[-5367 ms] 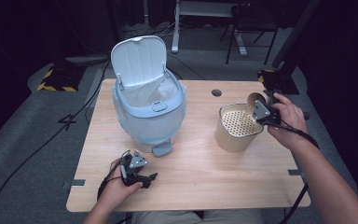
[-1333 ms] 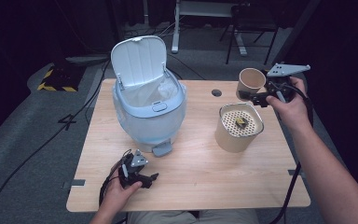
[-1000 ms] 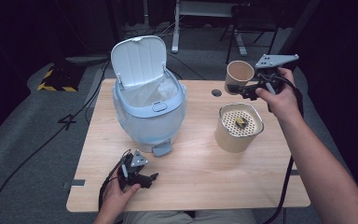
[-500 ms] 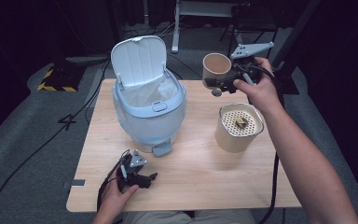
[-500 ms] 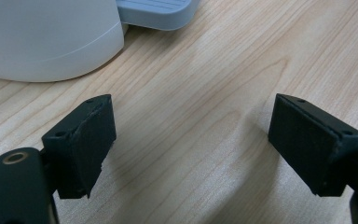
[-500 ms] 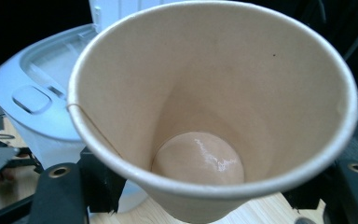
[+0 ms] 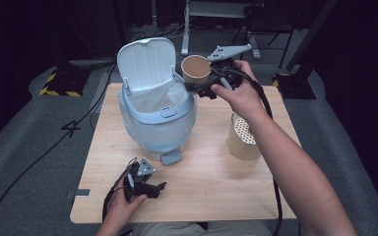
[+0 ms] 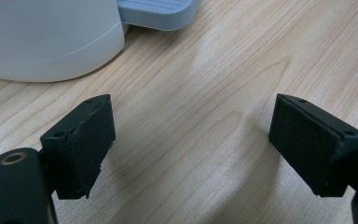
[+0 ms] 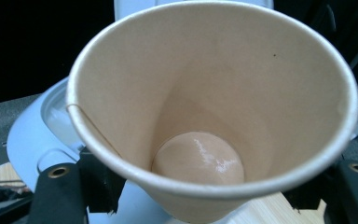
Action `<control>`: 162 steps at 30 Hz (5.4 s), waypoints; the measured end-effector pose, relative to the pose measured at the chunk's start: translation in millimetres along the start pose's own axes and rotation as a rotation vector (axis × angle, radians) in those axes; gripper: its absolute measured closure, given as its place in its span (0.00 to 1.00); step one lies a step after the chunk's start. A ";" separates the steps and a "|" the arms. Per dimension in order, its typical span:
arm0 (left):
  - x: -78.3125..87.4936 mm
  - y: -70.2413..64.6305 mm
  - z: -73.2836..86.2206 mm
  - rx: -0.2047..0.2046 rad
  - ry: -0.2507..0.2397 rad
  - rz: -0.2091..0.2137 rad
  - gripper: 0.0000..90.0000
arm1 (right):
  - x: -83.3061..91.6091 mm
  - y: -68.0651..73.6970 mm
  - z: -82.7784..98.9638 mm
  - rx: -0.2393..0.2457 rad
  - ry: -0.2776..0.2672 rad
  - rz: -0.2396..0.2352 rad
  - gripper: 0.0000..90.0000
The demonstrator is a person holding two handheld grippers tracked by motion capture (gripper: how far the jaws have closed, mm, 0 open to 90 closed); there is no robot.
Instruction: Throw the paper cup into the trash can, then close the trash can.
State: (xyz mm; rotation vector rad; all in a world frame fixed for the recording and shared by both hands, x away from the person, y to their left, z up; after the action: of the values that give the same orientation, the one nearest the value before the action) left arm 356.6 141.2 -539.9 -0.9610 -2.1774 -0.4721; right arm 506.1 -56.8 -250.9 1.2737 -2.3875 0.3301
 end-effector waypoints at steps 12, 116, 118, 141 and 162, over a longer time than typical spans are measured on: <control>0.0 0.3 -0.2 0.004 0.004 -0.003 0.17 | -33.7 28.7 -13.3 0.000 -0.006 -0.003 0.32; 24.6 10.3 2.2 0.081 -0.023 -0.045 0.27 | 165.9 -43.2 300.9 -0.253 0.095 0.249 0.24; 27.3 11.6 1.5 0.086 -0.027 -0.046 0.27 | 163.5 -43.8 309.9 -0.270 0.095 0.250 0.24; 124.7 34.6 -58.3 0.068 -0.245 -0.046 0.28 | 128.7 -49.9 383.1 -0.283 0.238 0.311 0.22; 209.1 86.6 -112.3 0.018 -0.442 -0.026 0.26 | 125.3 -50.0 389.4 -0.312 0.251 0.323 0.19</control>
State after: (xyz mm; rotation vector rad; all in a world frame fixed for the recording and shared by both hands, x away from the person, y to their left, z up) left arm 372.3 238.3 -307.2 -1.1094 -2.5834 -0.2673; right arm 390.0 -329.1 -537.7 0.6680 -2.3090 0.1854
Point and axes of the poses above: each handheld gripper's, and its own axes: x roughly backward along the jaws, z roughly out of its underside, y roughly to its left, the point moved 5 cm from there along -x, roughly forward along the jaws, and after that the axes turned 5 degrees about -x, right-handed, at the moved point
